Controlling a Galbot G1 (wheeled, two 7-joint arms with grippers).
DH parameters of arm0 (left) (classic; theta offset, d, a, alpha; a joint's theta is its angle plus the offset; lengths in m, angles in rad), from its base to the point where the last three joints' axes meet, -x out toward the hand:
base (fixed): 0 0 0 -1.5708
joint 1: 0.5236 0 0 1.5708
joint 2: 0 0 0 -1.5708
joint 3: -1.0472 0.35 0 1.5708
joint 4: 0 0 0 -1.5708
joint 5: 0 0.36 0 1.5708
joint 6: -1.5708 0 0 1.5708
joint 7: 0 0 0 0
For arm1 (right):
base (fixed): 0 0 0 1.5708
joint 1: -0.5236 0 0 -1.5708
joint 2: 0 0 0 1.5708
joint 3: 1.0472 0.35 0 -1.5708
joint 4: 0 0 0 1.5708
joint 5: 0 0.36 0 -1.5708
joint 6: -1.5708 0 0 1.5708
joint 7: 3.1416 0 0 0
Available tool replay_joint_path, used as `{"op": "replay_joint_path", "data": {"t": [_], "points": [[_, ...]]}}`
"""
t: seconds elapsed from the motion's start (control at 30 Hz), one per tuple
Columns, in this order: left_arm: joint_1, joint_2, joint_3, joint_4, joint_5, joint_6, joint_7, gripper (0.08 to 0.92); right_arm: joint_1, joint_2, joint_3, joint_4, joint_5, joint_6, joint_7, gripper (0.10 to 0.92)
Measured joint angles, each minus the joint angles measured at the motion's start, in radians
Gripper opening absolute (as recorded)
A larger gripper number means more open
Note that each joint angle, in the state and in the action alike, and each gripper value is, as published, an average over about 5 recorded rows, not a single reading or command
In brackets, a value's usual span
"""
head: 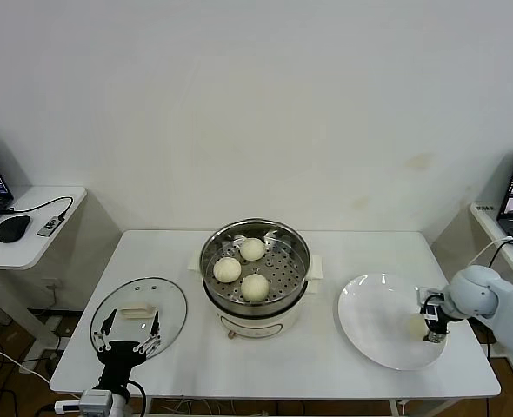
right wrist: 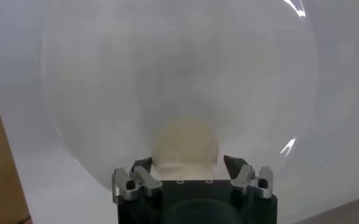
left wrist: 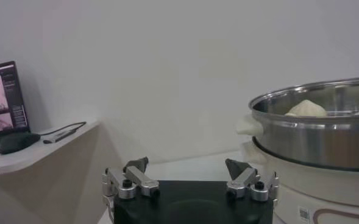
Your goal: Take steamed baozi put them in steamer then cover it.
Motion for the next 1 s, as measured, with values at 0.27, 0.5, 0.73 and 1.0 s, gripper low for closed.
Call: {"op": "replay_joint_path", "data": {"t": [0.27,0.5,0.73,1.0], "points": [[0.000,0.004,0.000,-0.006,0.000,0.000,0.000,0.823,0.048,-0.012,-0.023,0.014,0.040,-0.017,-0.016,0.578],[-0.008,0.005,0.006,-0.009,0.000,0.003,0.000,0.823,0.193,-0.035,-0.098,0.052,0.128,-0.041,-0.029,0.585],[-0.015,0.011,0.011,-0.007,-0.001,0.006,0.001,0.823,0.469,-0.010,-0.257,0.112,0.270,-0.083,-0.019,0.591],[-0.019,0.014,0.005,-0.005,-0.009,0.005,0.002,0.823,0.788,0.121,-0.460,0.140,0.472,-0.149,0.018,0.601]]}}
